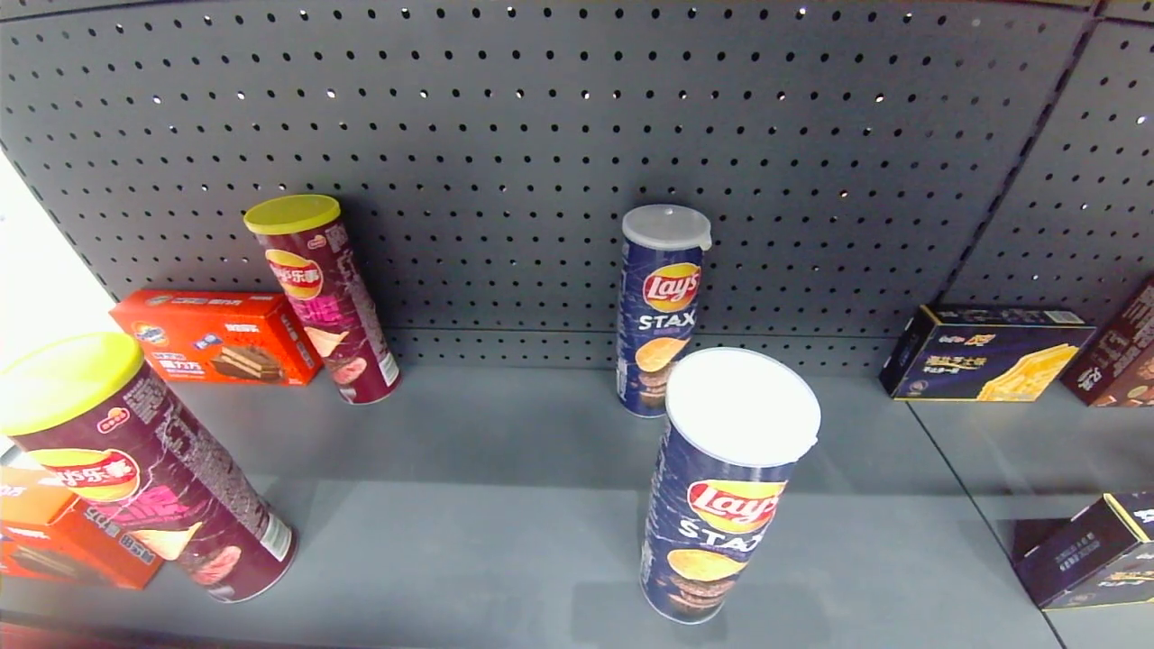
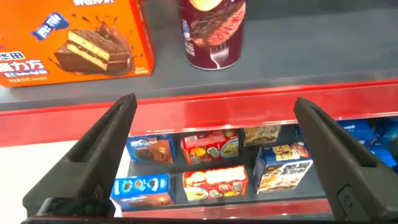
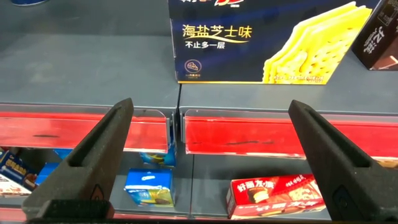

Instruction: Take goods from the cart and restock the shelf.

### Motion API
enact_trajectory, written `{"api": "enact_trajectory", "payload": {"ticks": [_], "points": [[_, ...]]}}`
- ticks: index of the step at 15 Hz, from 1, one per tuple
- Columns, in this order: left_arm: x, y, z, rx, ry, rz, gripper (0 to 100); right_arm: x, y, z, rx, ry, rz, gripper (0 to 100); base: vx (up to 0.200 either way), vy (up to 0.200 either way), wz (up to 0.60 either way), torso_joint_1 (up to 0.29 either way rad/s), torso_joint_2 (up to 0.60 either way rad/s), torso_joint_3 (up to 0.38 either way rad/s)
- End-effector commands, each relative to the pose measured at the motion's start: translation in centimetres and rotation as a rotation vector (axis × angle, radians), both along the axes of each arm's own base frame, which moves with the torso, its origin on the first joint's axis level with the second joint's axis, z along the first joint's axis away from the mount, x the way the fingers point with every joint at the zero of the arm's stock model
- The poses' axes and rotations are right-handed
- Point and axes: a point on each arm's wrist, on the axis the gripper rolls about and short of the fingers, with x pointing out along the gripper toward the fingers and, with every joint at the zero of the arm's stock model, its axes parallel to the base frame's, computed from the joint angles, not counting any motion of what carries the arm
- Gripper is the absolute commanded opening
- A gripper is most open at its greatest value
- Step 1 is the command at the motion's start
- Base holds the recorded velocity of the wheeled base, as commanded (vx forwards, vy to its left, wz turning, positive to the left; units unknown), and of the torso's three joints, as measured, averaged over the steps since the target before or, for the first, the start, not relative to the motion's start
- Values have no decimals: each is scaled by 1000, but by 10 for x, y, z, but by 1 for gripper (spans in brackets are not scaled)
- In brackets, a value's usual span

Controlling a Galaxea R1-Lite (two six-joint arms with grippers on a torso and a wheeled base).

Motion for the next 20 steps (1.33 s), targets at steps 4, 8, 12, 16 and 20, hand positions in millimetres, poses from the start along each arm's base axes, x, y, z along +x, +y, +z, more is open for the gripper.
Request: {"api": "enact_trajectory", "payload": {"ticks": [4, 8, 12, 16, 20], "points": [[0, 1, 0, -57, 1, 48, 100, 0, 0, 0, -2, 0, 7, 100, 0, 0, 0, 0, 0, 0], [0, 1, 0, -58, 3, 45, 100, 28, -1, 126, 48, -6, -45, 100, 0, 0, 0, 0, 0, 0], [0, 1, 0, -40, 2, 43, 100, 61, 8, 191, -43, 3, 265, 100, 0, 0, 0, 0, 0, 0], [0, 1, 0, -43, 4, 43, 100, 115, 37, 180, -140, 188, 538, 100, 0, 0, 0, 0, 0, 0], [0, 1, 0, -44, 4, 42, 100, 148, 63, 164, -187, 295, 647, 100, 0, 0, 0, 0, 0, 0]]}}
